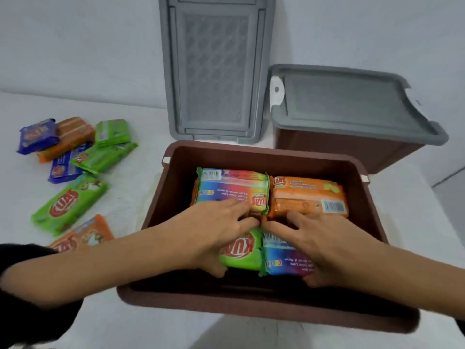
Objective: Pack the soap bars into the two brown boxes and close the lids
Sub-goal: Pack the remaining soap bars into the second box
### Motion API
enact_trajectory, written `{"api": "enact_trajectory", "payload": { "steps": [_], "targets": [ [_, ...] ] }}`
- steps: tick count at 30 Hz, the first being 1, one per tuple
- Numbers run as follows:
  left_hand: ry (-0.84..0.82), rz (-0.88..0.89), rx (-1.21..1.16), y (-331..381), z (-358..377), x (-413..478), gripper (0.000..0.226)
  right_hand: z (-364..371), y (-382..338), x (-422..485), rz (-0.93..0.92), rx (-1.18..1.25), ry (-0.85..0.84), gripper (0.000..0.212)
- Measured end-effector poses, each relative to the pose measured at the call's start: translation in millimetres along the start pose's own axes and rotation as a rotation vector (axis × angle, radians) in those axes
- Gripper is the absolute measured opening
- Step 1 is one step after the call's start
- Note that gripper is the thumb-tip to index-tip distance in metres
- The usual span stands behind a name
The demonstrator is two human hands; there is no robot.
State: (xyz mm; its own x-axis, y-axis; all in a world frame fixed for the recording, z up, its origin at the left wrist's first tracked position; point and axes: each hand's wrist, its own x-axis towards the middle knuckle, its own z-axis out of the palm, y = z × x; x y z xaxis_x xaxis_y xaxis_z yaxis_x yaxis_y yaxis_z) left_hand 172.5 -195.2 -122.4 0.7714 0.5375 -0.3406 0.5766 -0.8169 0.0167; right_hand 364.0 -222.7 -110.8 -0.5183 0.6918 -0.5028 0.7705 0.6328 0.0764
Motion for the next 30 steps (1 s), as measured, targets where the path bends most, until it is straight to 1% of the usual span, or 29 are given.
{"api": "enact_trajectory", "payload": {
  "steps": [4, 6, 9, 10, 12, 14, 17, 19, 22, 24, 26, 28, 30],
  "targets": [
    [-0.037, -0.003, 0.086, 4, 6, 7, 0.076, 11, -1, 10, 0.012, -0.046, -0.095, 0.092],
    [-0.063, 0.008, 0.124, 6, 8, 8, 0.073, 15, -4, 12, 0.01, -0.082, -0.091, 0.091],
    [0.004, 0.059, 0.14, 4, 10, 10, 0.057, 17, -8, 13, 0.006, -0.151, -0.065, 0.087],
    [0.023, 0.075, 0.144, 4, 11, 11, 0.055, 17, -10, 13, 0.005, -0.175, -0.063, 0.084],
    [-0.019, 0.089, 0.161, 5, 14, 12, 0.062, 18, -12, 13, 0.001, -0.21, -0.064, 0.077],
    [-0.088, 0.092, 0.198, 6, 17, 14, 0.069, 18, -13, 14, -0.003, -0.237, -0.064, 0.064],
    [-0.066, 0.115, 0.282, 8, 18, 17, 0.063, 17, -14, 15, 0.012, -0.264, -0.053, 0.047],
    [-0.032, 0.123, 0.316, 10, 19, 20, 0.061, 18, -13, 15, 0.014, -0.269, -0.042, 0.045],
    [-0.057, 0.09, 0.316, 13, 22, 24, 0.065, 17, -11, 16, 0.014, -0.237, -0.039, 0.05],
    [-0.057, 0.075, 0.255, 12, 20, 23, 0.063, 13, -8, 17, 0.027, -0.18, -0.033, 0.058],
    [0.004, 0.055, 0.078, 5, 13, 19, 0.056, 5, -5, 16, 0.05, -0.081, -0.01, 0.064],
    [0.107, 0.031, -0.181, -2, 0, 11, 0.045, -6, -4, 11, 0.057, 0.049, 0.027, 0.059],
    [0.244, 0.016, -0.313, -9, -17, -1, 0.032, -24, -3, 6, 0.035, 0.131, 0.12, 0.044]
  ]
}}
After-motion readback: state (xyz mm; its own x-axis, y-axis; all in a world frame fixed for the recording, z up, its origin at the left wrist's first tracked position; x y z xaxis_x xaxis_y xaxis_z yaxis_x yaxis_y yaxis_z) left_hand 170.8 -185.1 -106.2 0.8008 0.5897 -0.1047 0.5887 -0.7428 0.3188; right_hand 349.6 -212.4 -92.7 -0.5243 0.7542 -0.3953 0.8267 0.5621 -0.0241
